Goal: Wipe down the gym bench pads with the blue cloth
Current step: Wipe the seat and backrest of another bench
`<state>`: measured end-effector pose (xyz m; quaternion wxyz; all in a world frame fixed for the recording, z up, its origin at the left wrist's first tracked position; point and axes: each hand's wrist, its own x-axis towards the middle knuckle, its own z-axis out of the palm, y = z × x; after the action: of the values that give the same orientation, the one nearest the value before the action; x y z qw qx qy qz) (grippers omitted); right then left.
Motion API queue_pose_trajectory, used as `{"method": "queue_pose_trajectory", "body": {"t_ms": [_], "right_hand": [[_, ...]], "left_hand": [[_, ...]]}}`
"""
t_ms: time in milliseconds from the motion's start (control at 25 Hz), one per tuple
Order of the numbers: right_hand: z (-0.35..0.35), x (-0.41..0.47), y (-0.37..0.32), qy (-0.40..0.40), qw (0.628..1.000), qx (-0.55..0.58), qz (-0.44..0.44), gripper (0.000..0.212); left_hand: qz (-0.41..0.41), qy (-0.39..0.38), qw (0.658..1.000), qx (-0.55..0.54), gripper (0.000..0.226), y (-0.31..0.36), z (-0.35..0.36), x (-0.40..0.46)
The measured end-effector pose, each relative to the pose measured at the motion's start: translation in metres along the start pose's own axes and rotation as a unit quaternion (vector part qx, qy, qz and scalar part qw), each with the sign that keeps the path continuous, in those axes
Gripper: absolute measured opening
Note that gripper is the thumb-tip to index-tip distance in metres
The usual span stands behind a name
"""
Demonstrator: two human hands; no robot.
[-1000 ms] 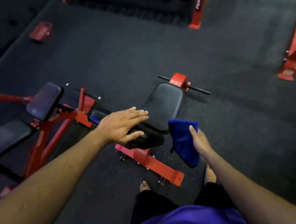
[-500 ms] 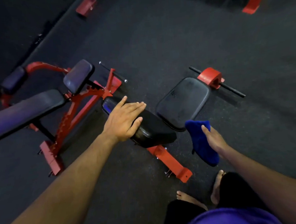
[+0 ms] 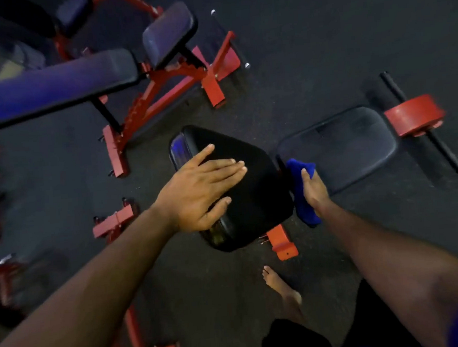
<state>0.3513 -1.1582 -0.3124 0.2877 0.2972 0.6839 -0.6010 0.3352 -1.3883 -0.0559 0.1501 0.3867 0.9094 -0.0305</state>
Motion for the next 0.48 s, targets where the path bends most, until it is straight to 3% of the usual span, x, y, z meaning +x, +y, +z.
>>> {"method": "queue_pose_trajectory", "body": {"t_ms": [80,160,480], "right_hand": [[0.004,0.023,-0.015,-0.011,1.0,0.024,0.005,0.048],[0.017,0.05,-0.024,-0.059,0.998,0.026,0.011,0.048],[0.08,0.186,-0.015,-0.197,0.976,0.038,0.083,0.056]], "left_hand": [[-0.103,0.011,0.995,-0.012,0.062,0.017,0.002,0.008],[-0.149,0.05,0.987,-0.02,0.059,0.027,0.001,0.017],[-0.162,0.055,0.984,-0.047,0.047,0.026,0.006,0.018]]}}
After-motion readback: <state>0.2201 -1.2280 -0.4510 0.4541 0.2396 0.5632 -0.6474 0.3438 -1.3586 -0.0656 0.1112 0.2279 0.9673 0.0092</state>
